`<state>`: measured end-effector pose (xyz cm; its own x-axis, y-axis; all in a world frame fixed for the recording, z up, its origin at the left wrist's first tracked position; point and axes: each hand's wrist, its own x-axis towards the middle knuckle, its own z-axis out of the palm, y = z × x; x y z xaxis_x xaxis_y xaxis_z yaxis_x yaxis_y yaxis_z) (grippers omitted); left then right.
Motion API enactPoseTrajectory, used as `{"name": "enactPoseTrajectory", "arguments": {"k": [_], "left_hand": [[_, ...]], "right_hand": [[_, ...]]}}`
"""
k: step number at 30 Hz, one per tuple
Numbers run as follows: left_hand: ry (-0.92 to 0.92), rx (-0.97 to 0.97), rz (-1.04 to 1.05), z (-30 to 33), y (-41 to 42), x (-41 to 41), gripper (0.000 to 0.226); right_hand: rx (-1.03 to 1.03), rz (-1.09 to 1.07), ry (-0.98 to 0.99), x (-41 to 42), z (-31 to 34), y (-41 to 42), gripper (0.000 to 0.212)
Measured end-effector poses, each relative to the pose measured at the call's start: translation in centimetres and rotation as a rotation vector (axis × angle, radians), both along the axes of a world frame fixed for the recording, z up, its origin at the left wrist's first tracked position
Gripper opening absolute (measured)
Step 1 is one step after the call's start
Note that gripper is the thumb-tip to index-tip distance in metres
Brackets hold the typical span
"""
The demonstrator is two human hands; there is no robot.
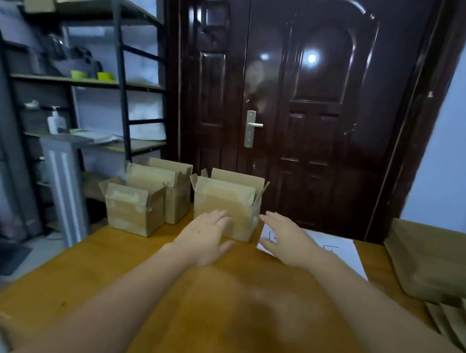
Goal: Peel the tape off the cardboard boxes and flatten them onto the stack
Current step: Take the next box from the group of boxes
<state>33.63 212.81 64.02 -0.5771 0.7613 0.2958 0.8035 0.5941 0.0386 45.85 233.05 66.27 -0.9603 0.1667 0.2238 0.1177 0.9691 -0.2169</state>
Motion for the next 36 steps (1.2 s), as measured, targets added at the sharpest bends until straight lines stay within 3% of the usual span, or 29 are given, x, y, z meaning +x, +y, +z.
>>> {"name": "enactPoseTrajectory", "arguments": {"k": [5,8,12,16,23,30,36], "left_hand": [[0.102,-0.03,-0.011,2.8,1.6,-6.7,0.075],[0.157,-0.044,0.003,4.2,3.7,-10.7,0.079],[0.159,-0.078,0.007,4.2,5.8,-14.0,0.08],[0.167,-0.014,0.003,2.2,6.1,-13.9,0.08],[0.193,0.074,-0.038,3.0,1.9,-10.3,0.066],[0.144,0.088,-0.031,3.4,-3.6,-1.9,0.063],[0.157,0.213,-0.105,2.5,-3.2,7.1,0.056]], "right_hand": [[0.252,0.033,0.014,-8.2,2.5,0.1,0.066],[0.276,-0.01,0.041,-12.4,3.8,1.0,0.067],[0.197,-0.094,-0.017,-15.1,3.9,2.0,0.054],[-0.032,-0.109,0.082,-15.2,3.1,2.3,0.035],[-0.184,-0.018,0.111,-10.3,3.0,1.1,0.009],[-0.242,0.097,0.104,-0.5,2.6,-1.7,0.012],[-0.238,0.07,0.122,9.4,2.6,-1.8,0.018]]}}
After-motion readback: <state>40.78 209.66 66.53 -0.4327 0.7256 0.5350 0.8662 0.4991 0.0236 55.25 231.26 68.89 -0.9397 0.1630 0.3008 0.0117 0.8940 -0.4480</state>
